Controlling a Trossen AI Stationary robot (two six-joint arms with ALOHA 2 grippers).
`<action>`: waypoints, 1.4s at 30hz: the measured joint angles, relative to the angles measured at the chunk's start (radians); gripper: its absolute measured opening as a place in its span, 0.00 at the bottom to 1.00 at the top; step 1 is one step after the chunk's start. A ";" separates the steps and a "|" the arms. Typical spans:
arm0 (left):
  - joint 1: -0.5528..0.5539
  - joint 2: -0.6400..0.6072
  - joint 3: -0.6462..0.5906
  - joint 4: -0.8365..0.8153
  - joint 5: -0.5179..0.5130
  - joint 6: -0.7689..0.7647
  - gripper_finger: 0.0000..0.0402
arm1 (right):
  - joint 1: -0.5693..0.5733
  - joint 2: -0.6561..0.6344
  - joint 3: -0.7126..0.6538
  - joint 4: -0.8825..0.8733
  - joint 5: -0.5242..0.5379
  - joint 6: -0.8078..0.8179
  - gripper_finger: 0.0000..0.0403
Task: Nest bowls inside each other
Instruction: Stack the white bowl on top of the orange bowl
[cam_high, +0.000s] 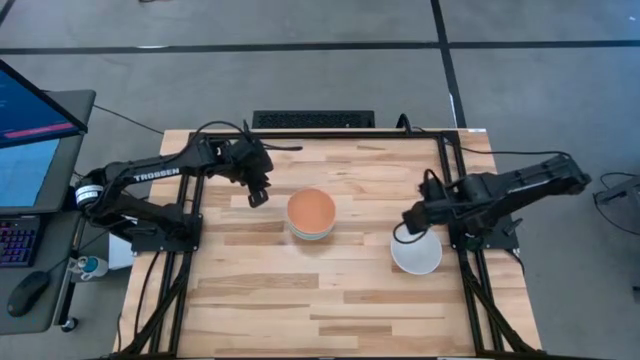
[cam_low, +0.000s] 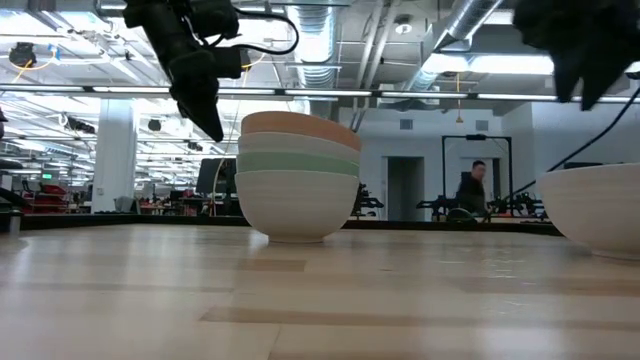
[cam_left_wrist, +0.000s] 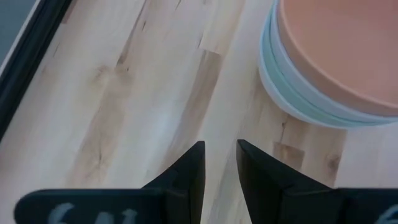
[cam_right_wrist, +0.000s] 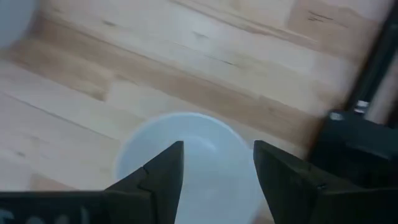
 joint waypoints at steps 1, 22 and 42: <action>-0.003 0.000 0.000 0.002 0.000 -0.011 0.21 | 0.004 -0.008 -0.003 -0.019 -0.008 0.000 0.54; -0.014 -0.001 0.000 -0.038 -0.088 -0.186 0.21 | 0.085 -0.047 -0.248 0.118 -0.154 -0.066 0.54; -0.014 -0.001 0.000 -0.039 -0.082 -0.203 0.21 | 0.050 -0.047 -0.357 0.246 -0.152 -0.061 0.54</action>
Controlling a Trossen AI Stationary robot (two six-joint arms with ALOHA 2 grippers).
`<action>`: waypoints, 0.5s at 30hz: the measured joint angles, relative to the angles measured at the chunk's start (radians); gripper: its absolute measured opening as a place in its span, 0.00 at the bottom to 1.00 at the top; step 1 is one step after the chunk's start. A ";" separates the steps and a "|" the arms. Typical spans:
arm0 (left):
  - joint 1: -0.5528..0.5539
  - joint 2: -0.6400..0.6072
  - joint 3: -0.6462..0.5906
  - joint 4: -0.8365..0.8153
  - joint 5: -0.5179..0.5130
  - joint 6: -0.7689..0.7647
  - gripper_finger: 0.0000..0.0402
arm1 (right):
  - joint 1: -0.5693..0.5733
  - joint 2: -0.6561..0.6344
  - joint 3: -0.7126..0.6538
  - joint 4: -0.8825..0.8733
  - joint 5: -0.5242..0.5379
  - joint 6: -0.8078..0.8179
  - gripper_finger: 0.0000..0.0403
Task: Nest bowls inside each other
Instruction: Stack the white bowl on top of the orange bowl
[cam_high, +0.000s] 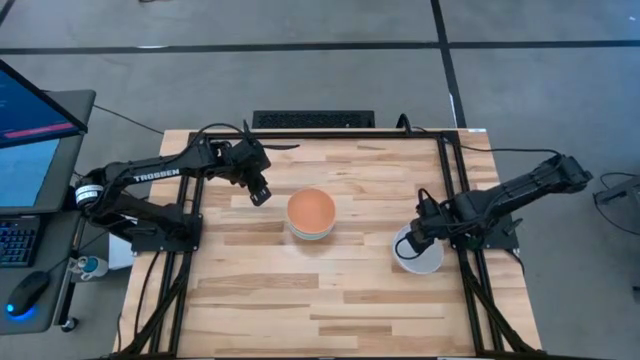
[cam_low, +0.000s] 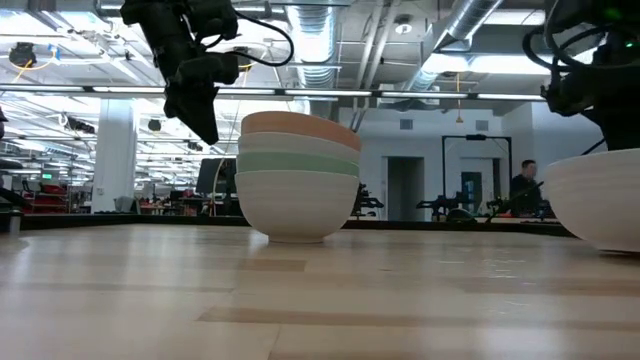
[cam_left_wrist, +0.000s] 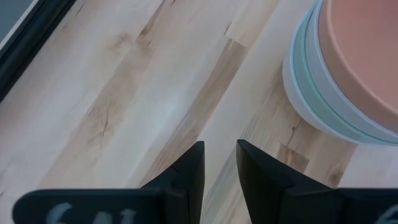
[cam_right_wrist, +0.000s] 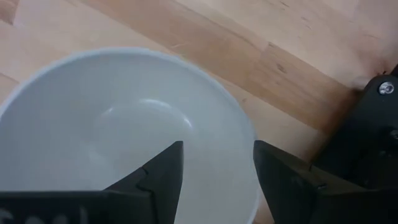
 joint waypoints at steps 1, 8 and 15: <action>0.000 0.000 0.000 0.000 0.000 0.000 0.21 | -0.006 0.000 0.000 0.000 0.000 -0.001 0.54; 0.000 0.000 0.000 0.001 0.001 -0.002 0.21 | -0.044 0.000 0.037 -0.044 -0.036 -0.057 0.54; 0.000 0.000 0.000 0.033 0.000 -0.002 0.21 | -0.087 -0.012 0.100 -0.162 -0.016 -0.110 0.54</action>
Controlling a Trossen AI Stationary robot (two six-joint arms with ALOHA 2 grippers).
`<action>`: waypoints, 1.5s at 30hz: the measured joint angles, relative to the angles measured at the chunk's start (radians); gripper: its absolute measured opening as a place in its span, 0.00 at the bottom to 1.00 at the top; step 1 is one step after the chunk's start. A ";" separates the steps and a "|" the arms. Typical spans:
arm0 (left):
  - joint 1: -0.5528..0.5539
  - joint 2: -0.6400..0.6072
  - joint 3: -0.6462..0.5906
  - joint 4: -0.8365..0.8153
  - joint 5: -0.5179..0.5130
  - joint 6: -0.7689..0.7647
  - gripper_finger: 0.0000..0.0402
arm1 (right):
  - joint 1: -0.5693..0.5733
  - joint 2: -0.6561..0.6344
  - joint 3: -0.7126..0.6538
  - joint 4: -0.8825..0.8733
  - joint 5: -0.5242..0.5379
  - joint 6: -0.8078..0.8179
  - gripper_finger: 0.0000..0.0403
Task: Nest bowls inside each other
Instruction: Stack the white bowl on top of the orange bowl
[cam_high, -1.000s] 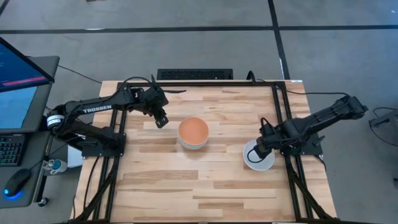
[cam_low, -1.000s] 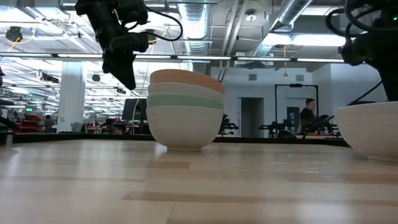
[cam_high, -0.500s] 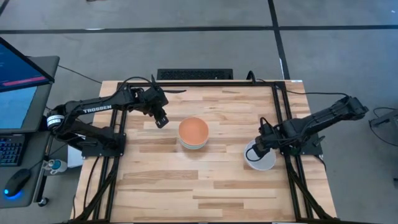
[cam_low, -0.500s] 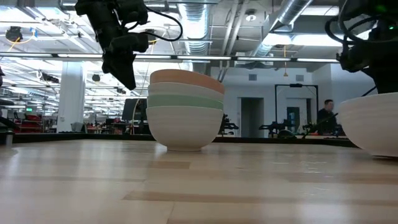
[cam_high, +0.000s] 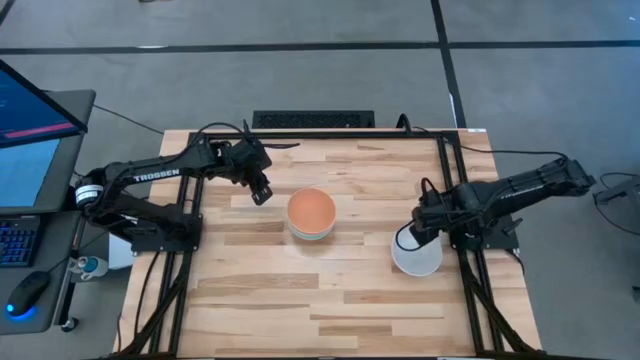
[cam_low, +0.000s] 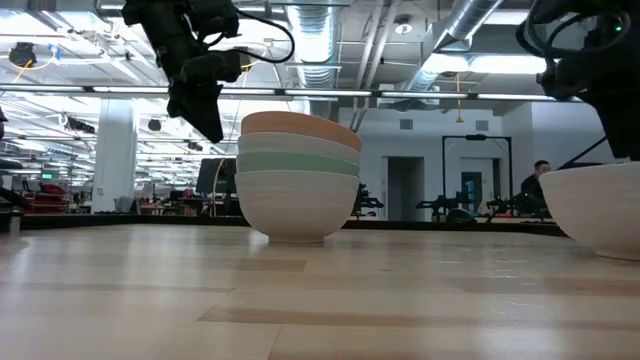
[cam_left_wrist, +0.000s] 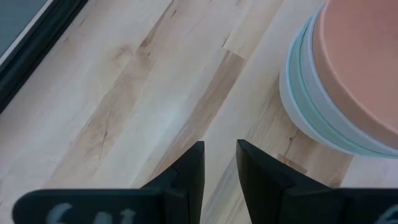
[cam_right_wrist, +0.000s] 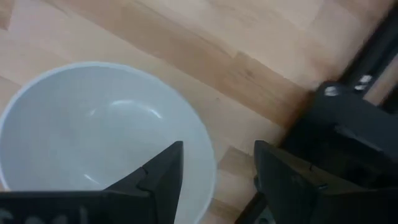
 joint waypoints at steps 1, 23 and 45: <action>0.000 0.000 0.000 0.003 0.000 0.000 0.21 | 0.000 -0.003 -0.012 0.016 -0.013 -0.003 0.55; 0.003 0.000 0.000 -0.003 -0.005 -0.006 0.21 | 0.030 0.002 -0.082 0.126 -0.048 0.046 0.53; 0.003 0.000 0.000 -0.014 0.001 0.006 0.21 | -0.053 0.180 -0.081 0.125 -0.086 0.008 0.50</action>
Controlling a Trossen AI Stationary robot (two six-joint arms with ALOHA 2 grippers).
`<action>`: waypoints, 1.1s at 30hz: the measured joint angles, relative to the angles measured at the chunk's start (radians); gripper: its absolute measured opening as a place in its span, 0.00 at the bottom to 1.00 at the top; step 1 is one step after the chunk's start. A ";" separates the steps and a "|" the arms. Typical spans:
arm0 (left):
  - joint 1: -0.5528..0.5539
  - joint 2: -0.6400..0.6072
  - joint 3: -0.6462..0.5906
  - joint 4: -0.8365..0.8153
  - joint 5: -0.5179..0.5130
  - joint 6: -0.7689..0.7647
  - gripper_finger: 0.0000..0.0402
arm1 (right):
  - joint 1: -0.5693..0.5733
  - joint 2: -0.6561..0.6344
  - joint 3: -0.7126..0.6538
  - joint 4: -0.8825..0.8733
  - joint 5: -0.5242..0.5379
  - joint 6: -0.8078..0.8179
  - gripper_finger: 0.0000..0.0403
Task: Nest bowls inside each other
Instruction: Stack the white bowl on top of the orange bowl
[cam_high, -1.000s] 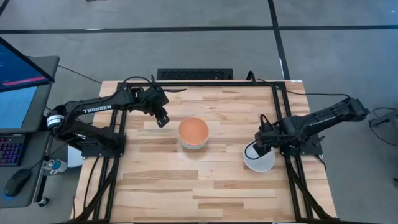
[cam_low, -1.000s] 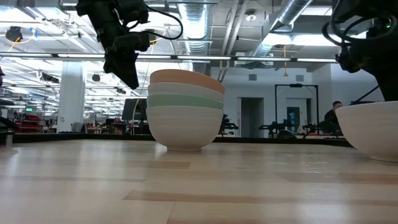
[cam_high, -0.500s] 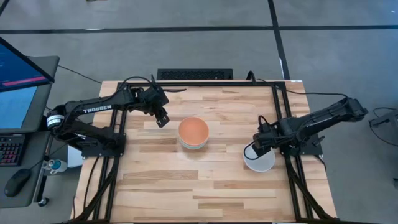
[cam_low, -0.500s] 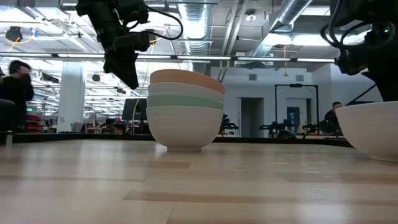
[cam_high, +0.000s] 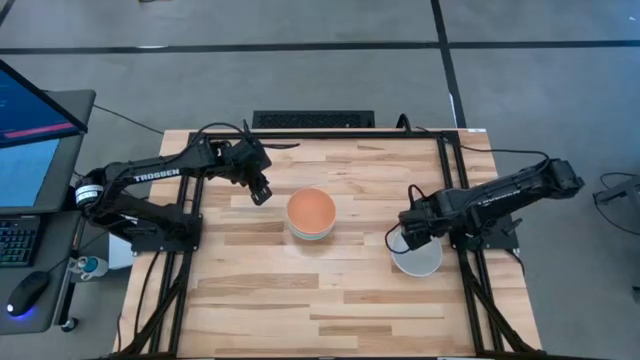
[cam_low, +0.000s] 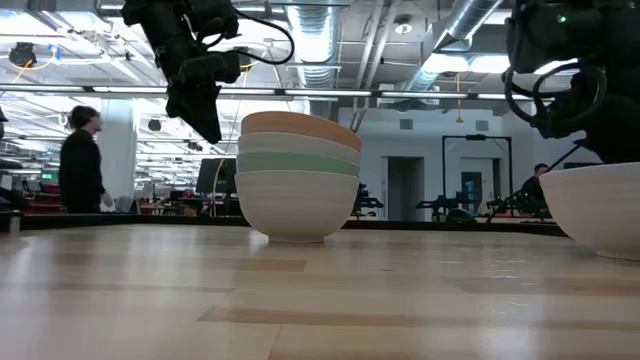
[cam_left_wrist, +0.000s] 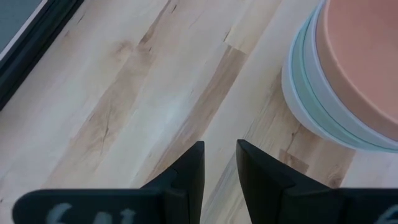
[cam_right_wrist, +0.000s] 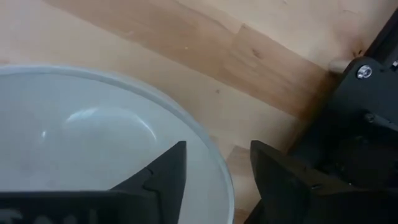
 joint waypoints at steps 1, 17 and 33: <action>0.000 0.000 0.000 0.000 0.000 0.000 0.21 | 0.000 0.000 0.000 0.000 -0.001 -0.001 0.48; 0.000 0.000 0.000 0.002 0.000 0.016 0.21 | 0.004 -0.009 0.004 0.082 -0.018 -0.003 0.05; 0.000 0.000 0.000 0.012 0.000 0.022 0.21 | -0.067 -0.001 0.132 0.157 0.033 -0.056 0.02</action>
